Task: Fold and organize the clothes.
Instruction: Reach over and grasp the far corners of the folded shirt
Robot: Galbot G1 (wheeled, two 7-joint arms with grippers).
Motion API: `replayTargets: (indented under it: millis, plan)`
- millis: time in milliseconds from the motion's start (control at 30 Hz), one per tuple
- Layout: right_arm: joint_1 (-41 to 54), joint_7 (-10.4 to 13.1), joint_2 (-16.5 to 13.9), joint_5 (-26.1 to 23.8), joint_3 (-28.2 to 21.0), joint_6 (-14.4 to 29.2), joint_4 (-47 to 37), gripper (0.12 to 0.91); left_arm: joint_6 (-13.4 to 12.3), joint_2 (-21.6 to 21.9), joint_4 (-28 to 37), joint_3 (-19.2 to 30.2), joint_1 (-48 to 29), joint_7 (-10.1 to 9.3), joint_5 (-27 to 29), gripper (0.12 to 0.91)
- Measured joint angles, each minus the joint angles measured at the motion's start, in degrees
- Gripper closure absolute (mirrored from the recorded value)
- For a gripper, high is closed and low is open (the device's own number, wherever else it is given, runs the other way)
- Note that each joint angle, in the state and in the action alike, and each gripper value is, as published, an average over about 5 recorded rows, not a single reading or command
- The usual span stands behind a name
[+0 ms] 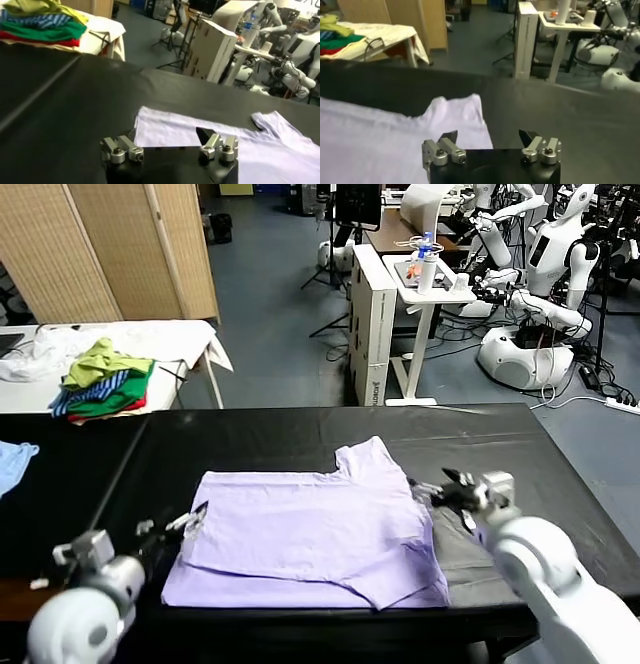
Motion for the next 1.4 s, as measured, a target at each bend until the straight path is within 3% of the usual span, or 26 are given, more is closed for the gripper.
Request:
replayTargets:
  millis: [367, 833, 967, 1233, 1400]
  plan:
    - [9.01, -1.45, 4.71, -1.22, -6.08, -0.24, -11.85, 0.118, 0.95, 2.50, 14.60, 6.86, -13.27, 1.86, 0.00, 0.123]
    - [10.30, -2.34, 6.61, -2.37, -7.79, -0.23, -15.87, 0.130, 1.25, 1.88, 20.50, 11.99, -17.56, 3.94, 2.72, 0.124]
    - [10.03, -2.66, 6.93, -2.52, -7.75, -0.20, -16.30, 0.224, 1.05, 1.63, 21.51, 13.02, -18.29, 4.38, 3.63, 0.141]
    - [9.70, -3.66, 7.87, -3.56, -7.53, -0.08, -17.34, 0.415, 0.74, 1.78, 22.30, 13.99, -18.54, 5.27, 4.82, 0.297]
    - [9.79, -4.02, 8.32, -3.95, -7.54, -0.06, -17.87, 0.628, 0.68, 1.88, 22.30, 14.47, -18.61, 5.38, 4.83, 0.398]
